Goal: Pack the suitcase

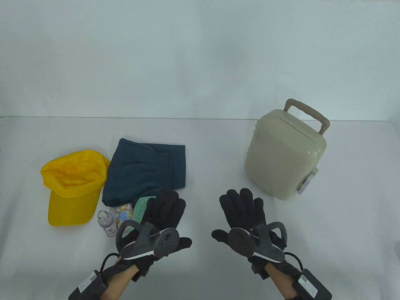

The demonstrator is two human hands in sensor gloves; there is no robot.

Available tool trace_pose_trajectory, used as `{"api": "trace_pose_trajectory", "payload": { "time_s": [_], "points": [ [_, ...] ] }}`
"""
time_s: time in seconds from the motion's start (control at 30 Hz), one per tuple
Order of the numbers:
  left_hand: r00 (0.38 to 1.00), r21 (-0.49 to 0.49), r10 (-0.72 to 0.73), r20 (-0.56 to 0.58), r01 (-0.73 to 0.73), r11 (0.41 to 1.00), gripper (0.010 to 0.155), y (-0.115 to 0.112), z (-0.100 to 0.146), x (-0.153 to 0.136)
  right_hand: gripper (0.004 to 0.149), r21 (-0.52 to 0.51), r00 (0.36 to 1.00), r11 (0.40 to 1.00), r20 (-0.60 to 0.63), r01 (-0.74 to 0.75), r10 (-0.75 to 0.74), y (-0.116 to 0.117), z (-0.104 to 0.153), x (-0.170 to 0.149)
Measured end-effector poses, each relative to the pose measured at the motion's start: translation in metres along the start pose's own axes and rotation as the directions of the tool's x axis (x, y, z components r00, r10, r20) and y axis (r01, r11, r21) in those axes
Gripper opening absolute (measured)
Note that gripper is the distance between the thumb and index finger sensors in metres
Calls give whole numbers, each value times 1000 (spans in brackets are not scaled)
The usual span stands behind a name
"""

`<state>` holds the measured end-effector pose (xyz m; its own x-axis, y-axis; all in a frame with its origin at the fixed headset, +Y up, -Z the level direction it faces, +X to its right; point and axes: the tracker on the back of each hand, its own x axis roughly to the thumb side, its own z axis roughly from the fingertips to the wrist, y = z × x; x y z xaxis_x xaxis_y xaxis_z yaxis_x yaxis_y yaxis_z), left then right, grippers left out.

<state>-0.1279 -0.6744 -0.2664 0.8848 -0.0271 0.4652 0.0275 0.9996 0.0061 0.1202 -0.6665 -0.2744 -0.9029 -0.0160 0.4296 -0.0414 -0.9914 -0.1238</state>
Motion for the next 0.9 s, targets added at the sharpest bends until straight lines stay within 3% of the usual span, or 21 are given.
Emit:
{"api": "trace_pose_trajectory", "payload": {
  "time_s": [0.6,0.73,0.9],
  "points": [
    [1000,14,22,-1,-22,1000,99,2,0,-3,92,3,1000,1000,-9,16,-16,-5,-1,-2],
    [999,24,32,-12,-31,999,99,4,1,-5,91,-63,999,998,-38,20,-23,-27,-4,-8],
    [999,13,41,-29,-40,999,98,2,0,-8,89,-184,983,979,-177,-84,51,-84,-26,-39]
  ]
}}
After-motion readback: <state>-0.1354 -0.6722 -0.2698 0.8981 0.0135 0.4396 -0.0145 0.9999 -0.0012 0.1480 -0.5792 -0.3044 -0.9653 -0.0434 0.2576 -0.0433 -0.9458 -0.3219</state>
